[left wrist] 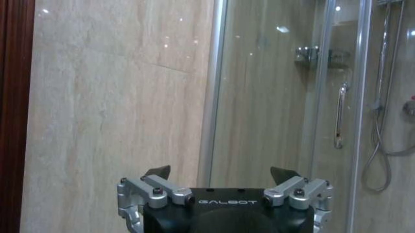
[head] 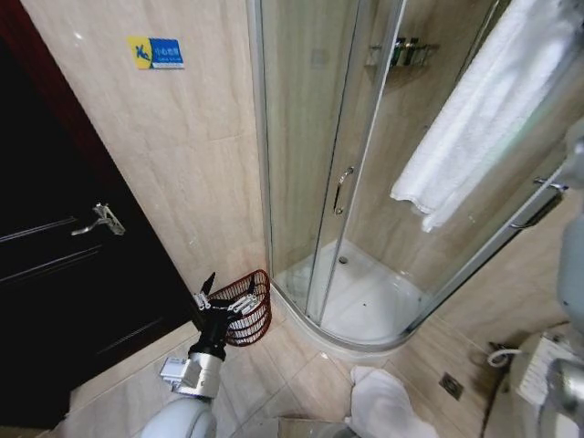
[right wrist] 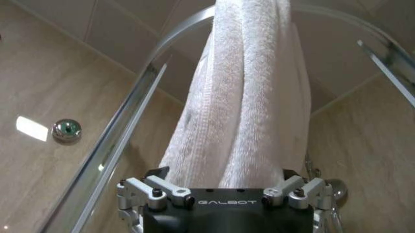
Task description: Discard the used towel into the hamper.
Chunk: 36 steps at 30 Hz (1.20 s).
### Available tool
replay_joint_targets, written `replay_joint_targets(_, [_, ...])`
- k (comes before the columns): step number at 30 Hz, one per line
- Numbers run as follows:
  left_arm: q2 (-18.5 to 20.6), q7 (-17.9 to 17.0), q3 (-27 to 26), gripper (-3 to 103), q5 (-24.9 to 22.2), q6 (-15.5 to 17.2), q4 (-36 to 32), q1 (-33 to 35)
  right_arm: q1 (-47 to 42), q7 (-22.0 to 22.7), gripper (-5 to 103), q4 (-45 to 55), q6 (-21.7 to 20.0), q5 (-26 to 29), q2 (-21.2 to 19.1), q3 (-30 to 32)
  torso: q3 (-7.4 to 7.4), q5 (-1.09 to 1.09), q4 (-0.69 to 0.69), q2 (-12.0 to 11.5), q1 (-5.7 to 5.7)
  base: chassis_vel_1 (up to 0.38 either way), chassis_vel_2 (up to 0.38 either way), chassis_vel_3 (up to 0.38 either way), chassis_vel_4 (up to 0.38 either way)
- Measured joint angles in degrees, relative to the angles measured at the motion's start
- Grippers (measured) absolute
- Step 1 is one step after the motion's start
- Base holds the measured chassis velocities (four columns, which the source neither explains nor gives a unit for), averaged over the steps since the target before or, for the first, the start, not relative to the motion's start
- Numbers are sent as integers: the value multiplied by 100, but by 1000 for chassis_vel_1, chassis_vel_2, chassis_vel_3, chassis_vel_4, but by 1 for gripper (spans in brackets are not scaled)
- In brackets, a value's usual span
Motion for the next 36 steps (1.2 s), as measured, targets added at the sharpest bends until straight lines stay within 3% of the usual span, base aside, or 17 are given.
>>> replay_joint_targets(4, [0, 0, 0, 100, 0, 0, 0, 0, 132, 49, 102, -149, -34, -177, -30, -81, 0, 3, -1, 0, -1, 0, 0, 0, 0])
replay_joint_targets(7, [0, 0, 0, 100, 0, 0, 0, 0, 50, 80, 89, -148, -51, -179, -162, -14, 0, 2, -2, 0, -1, 0, 0, 0, 0])
replay_joint_targets(12, [0, 0, 0, 100, 0, 0, 0, 0, -110, 74, 79, -52, -49, -99, -333, 76, 0, 2, -2, 0, -1, 0, 0, 0, 0])
replay_joint_targets(16, [0, 0, 0, 100, 0, 0, 0, 0, -320, 19, 57, 67, -29, 37, -506, 249, -1, 1, -2, 0, -1, 0, 0, 0, 0])
replay_joint_targets(19, [0, 0, 0, 100, 0, 0, 0, 0, -389, -13, 51, 80, -11, 58, -545, 311, -1, 1, -2, 0, -1, 0, 0, 0, 0])
replay_joint_targets(25, [0, 0, 0, 100, 0, 0, 0, 0, -592, -91, 25, 109, 35, 76, -610, 496, -1, 1, -1, 0, -1, 0, 0, 0, 0])
replay_joint_targets(27, [0, 0, 0, 100, 0, 0, 0, 0, -658, -104, 25, 126, 41, 90, -623, 551, -1, 0, -1, 0, -1, 0, 0, 0, 0])
replay_joint_targets(29, [0, 0, 0, 100, 0, 0, 0, 0, -821, -136, 16, 177, 51, 116, -648, 679, -1, 1, -1, 1, -1, 0, 0, 0, 0])
replay_joint_targets(32, [0, 0, 0, 100, 0, 0, 0, 0, -983, -172, 12, 228, 81, 148, -680, 808, -1, 1, -1, 1, -1, 0, 0, 0, 0])
replay_joint_targets(36, [1, 0, 0, 100, 0, 0, 0, 0, -1393, -230, 12, 374, 197, 225, -781, 1107, -1, 0, 0, 1, -1, 0, 0, 0, 0])
